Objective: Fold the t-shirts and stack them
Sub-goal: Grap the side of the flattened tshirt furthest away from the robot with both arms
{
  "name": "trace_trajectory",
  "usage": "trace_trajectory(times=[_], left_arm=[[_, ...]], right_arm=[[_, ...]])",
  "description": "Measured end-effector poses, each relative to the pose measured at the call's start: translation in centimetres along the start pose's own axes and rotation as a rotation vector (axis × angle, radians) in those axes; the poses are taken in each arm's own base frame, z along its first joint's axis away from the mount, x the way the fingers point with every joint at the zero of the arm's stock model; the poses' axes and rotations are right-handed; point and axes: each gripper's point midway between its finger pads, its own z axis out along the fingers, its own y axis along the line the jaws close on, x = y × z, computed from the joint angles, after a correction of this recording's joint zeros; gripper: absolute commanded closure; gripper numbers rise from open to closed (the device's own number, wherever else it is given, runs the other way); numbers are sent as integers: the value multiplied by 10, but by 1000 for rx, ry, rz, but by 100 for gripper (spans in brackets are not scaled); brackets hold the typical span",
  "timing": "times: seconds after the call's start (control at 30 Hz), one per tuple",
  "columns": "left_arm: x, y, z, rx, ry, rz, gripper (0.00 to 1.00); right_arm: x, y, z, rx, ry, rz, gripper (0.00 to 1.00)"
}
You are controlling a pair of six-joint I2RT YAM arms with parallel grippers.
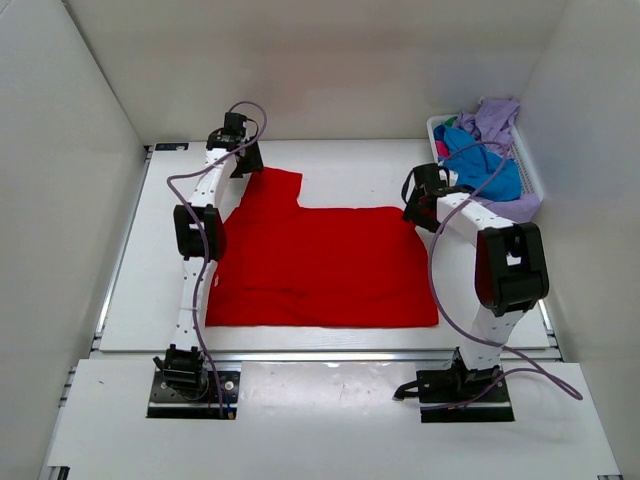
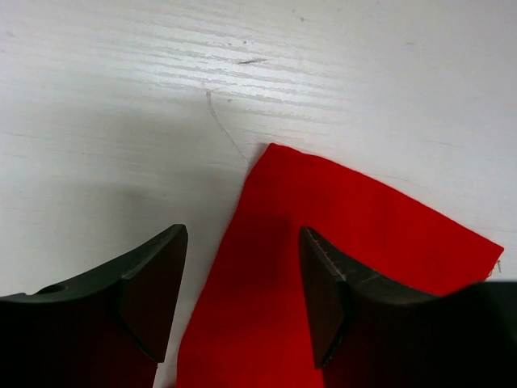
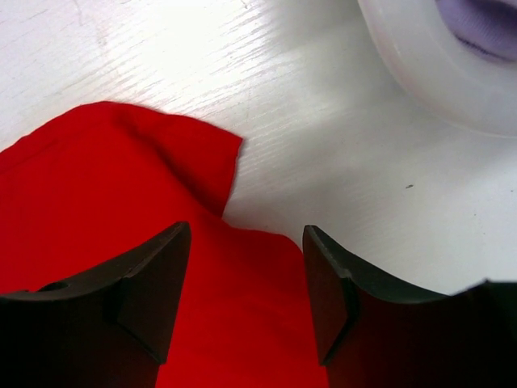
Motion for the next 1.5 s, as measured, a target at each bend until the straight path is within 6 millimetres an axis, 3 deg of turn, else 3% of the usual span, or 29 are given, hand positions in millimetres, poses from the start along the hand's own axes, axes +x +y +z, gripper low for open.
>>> trace_trajectory(times=[0.47,0.87,1.13,1.33,1.5], left_arm=[[-1,-16,1,123,9,16,35],[-13,-35,-6,152,-42,79,37],[-23,-26,-1,149,-70,5,35],[-16,-14,20,154,-46,-113,39],[-20,-10,21,133,-65,-124,43]], right_arm=[[-3,5,17,27,17,7,47],[-9,-8,21,45,16,22,47],[-9,-12,22,41,24,29,47],[-8,-10,22,33,28,29,46],[-5,-10,23,30,34,29,46]])
